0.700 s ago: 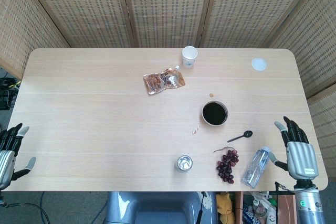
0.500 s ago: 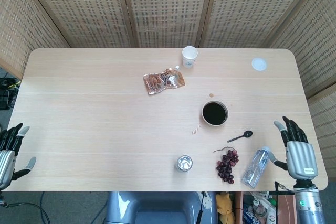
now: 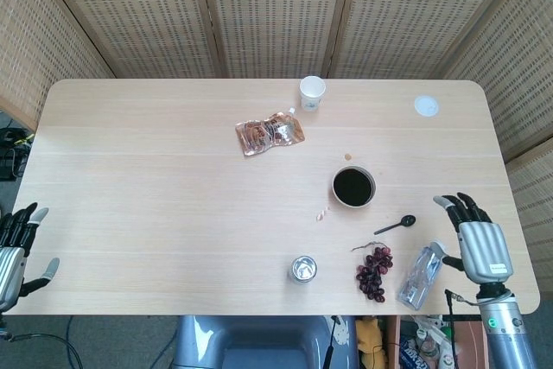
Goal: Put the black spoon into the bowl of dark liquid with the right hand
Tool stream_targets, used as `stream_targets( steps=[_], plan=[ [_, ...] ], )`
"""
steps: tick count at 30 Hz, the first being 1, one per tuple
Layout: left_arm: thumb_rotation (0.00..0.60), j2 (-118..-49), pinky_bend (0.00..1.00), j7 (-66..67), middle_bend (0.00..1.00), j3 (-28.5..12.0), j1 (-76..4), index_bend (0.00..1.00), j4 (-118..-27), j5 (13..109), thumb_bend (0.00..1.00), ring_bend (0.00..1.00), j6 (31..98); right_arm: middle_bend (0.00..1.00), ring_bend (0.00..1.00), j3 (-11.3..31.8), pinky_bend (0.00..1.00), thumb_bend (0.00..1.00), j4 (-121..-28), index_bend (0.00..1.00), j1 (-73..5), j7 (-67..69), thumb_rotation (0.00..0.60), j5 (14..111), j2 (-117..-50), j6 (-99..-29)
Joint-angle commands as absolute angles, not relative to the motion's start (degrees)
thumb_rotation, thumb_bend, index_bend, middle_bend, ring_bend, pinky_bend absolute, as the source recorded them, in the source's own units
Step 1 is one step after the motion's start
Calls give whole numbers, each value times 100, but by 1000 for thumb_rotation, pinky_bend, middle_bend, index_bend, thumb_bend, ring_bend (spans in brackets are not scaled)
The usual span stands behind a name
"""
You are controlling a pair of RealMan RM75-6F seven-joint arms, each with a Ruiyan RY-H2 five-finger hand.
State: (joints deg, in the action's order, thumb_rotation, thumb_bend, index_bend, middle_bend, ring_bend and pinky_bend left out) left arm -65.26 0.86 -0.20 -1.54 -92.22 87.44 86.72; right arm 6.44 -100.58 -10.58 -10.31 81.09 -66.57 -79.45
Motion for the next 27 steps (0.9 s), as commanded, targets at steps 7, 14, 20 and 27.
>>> stream_targets(
  steps=[7, 14, 20, 27],
  plan=[
    [600, -6547, 0, 108, 0, -13, -156, 0, -9218, 8687, 358, 0, 8619, 515, 472, 808, 655, 385, -9868, 362, -1940, -1056, 600, 8100, -6333, -6640],
    [600, -6536, 0, 105, 0, -18, -120, 0, -9176, 8618, 357, 0, 8636, 693, 686, 761, 834, 386, -9207, 428, -2702, -1064, 600, 8113, -6652, -5509],
    [600, -6543, 0, 79, 0, -14, -102, 0, -9126, 8577, 358, 0, 8623, 787, 798, 606, 951, 386, -8587, 470, -3017, -1138, 600, 8267, -7047, -5167],
    [600, -6548, 0, 60, 0, -17, -96, 0, -9086, 8553, 357, 0, 8609, 846, 871, 435, 1000, 428, -7937, 523, -3289, -1201, 600, 8502, -7476, -4958]
  ],
)
